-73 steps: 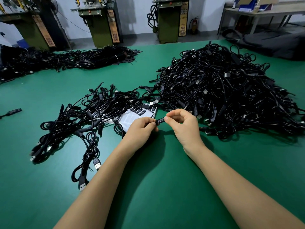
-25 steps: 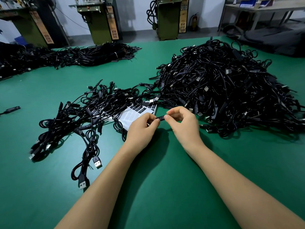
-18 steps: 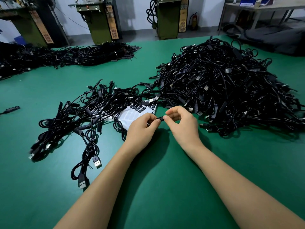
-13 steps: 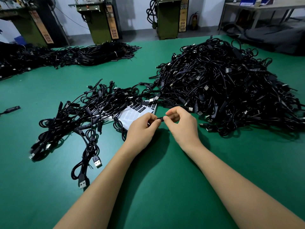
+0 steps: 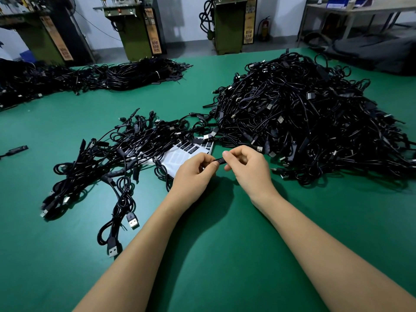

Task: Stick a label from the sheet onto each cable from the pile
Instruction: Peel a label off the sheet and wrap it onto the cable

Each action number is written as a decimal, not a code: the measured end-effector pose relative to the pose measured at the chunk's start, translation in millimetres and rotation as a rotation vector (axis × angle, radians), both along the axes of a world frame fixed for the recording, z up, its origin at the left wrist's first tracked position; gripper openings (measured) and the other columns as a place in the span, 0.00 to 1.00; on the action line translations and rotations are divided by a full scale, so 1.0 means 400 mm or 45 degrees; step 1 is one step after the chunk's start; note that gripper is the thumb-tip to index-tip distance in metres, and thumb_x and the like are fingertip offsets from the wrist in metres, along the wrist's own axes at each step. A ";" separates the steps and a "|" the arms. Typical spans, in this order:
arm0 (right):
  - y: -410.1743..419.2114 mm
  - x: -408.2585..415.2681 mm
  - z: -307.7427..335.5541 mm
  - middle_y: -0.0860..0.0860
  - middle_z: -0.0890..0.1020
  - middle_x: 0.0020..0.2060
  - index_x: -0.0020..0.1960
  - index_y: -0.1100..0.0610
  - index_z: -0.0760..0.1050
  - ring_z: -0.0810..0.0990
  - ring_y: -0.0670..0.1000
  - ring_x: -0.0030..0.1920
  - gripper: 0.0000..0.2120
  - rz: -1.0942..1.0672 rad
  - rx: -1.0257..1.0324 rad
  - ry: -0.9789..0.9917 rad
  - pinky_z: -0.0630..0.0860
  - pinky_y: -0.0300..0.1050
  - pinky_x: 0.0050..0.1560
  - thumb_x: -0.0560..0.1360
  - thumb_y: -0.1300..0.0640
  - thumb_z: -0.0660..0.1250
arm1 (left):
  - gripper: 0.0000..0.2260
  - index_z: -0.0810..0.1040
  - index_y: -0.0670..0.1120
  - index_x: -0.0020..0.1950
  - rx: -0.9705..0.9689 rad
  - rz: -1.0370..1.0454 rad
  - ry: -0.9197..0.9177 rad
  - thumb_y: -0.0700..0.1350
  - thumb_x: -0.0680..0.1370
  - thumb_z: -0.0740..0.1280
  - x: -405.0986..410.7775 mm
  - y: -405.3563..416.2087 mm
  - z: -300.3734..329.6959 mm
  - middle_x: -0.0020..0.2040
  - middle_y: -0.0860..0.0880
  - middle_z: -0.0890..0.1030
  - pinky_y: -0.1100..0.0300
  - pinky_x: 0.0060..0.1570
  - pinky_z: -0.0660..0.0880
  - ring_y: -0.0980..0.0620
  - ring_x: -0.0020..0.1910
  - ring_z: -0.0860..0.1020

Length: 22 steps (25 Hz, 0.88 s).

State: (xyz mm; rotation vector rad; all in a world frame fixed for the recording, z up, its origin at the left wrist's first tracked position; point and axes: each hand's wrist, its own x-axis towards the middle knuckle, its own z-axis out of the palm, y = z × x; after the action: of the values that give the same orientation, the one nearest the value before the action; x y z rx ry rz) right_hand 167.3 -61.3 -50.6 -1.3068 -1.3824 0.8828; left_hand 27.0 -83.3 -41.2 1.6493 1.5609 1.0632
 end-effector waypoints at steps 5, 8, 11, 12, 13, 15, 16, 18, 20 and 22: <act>0.001 0.005 -0.003 0.46 0.82 0.30 0.41 0.49 0.77 0.83 0.51 0.40 0.07 0.063 0.012 0.092 0.77 0.53 0.48 0.76 0.58 0.67 | 0.04 0.78 0.56 0.50 0.050 -0.076 -0.066 0.48 0.77 0.69 -0.002 -0.007 -0.006 0.33 0.56 0.70 0.53 0.38 0.69 0.54 0.33 0.68; 0.004 0.007 -0.001 0.46 0.82 0.31 0.42 0.49 0.78 0.81 0.50 0.41 0.09 0.137 -0.011 0.123 0.76 0.52 0.48 0.76 0.61 0.66 | 0.05 0.79 0.56 0.51 0.100 -0.093 -0.086 0.47 0.77 0.69 -0.005 -0.008 -0.005 0.34 0.51 0.70 0.55 0.37 0.67 0.54 0.32 0.68; 0.006 0.014 0.000 0.47 0.83 0.37 0.43 0.49 0.79 0.81 0.47 0.43 0.08 0.206 -0.031 0.135 0.75 0.47 0.51 0.74 0.61 0.69 | 0.04 0.79 0.55 0.51 0.098 -0.089 -0.099 0.47 0.78 0.68 -0.006 -0.007 -0.003 0.38 0.42 0.74 0.57 0.37 0.67 0.53 0.33 0.69; 0.006 0.016 0.000 0.48 0.84 0.39 0.44 0.49 0.79 0.81 0.47 0.44 0.07 0.222 -0.026 0.134 0.75 0.46 0.51 0.73 0.61 0.70 | 0.04 0.79 0.55 0.51 0.093 -0.083 -0.110 0.47 0.78 0.68 -0.006 -0.006 -0.003 0.39 0.42 0.76 0.58 0.37 0.67 0.53 0.33 0.69; 0.005 0.018 -0.001 0.49 0.84 0.40 0.44 0.49 0.79 0.81 0.47 0.44 0.08 0.235 -0.017 0.134 0.75 0.43 0.50 0.73 0.62 0.71 | 0.04 0.80 0.55 0.51 0.087 -0.075 -0.123 0.47 0.77 0.69 -0.006 -0.007 -0.002 0.39 0.42 0.77 0.59 0.37 0.67 0.54 0.33 0.69; 0.005 0.021 -0.002 0.48 0.83 0.38 0.44 0.49 0.79 0.81 0.44 0.42 0.09 0.250 0.000 0.141 0.74 0.38 0.47 0.73 0.62 0.71 | 0.04 0.80 0.54 0.51 0.082 -0.060 -0.139 0.46 0.77 0.69 -0.007 -0.007 -0.002 0.40 0.45 0.78 0.61 0.37 0.67 0.54 0.33 0.70; 0.005 0.021 -0.002 0.48 0.83 0.38 0.45 0.49 0.79 0.80 0.43 0.41 0.09 0.255 0.003 0.151 0.74 0.38 0.47 0.73 0.63 0.71 | 0.04 0.80 0.53 0.51 0.078 -0.056 -0.144 0.45 0.77 0.69 -0.008 -0.006 -0.002 0.40 0.46 0.78 0.62 0.38 0.67 0.55 0.33 0.70; 0.009 0.023 -0.004 0.50 0.84 0.37 0.45 0.50 0.79 0.82 0.45 0.41 0.08 0.273 -0.003 0.173 0.75 0.40 0.48 0.73 0.63 0.71 | 0.04 0.80 0.52 0.51 0.062 -0.056 -0.159 0.45 0.77 0.69 -0.008 -0.006 -0.001 0.41 0.44 0.79 0.63 0.37 0.67 0.55 0.34 0.71; 0.010 0.025 -0.005 0.51 0.85 0.37 0.46 0.51 0.79 0.82 0.46 0.41 0.07 0.306 0.003 0.196 0.75 0.40 0.47 0.73 0.62 0.72 | 0.04 0.80 0.52 0.51 0.050 -0.074 -0.191 0.44 0.78 0.68 -0.007 -0.008 0.003 0.41 0.46 0.80 0.65 0.36 0.68 0.57 0.34 0.73; 0.008 0.024 -0.004 0.50 0.85 0.35 0.45 0.51 0.79 0.82 0.44 0.39 0.04 0.329 0.026 0.215 0.75 0.37 0.43 0.73 0.59 0.72 | 0.03 0.80 0.51 0.50 0.055 -0.109 -0.212 0.45 0.78 0.68 -0.005 -0.010 0.008 0.41 0.47 0.82 0.67 0.33 0.68 0.58 0.33 0.74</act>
State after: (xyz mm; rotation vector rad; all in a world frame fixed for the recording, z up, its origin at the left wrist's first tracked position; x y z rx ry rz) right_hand 176.9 -57.9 -52.3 -1.0265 -1.4408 1.1228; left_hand 24.8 -87.3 -37.8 1.5974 1.3574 1.1643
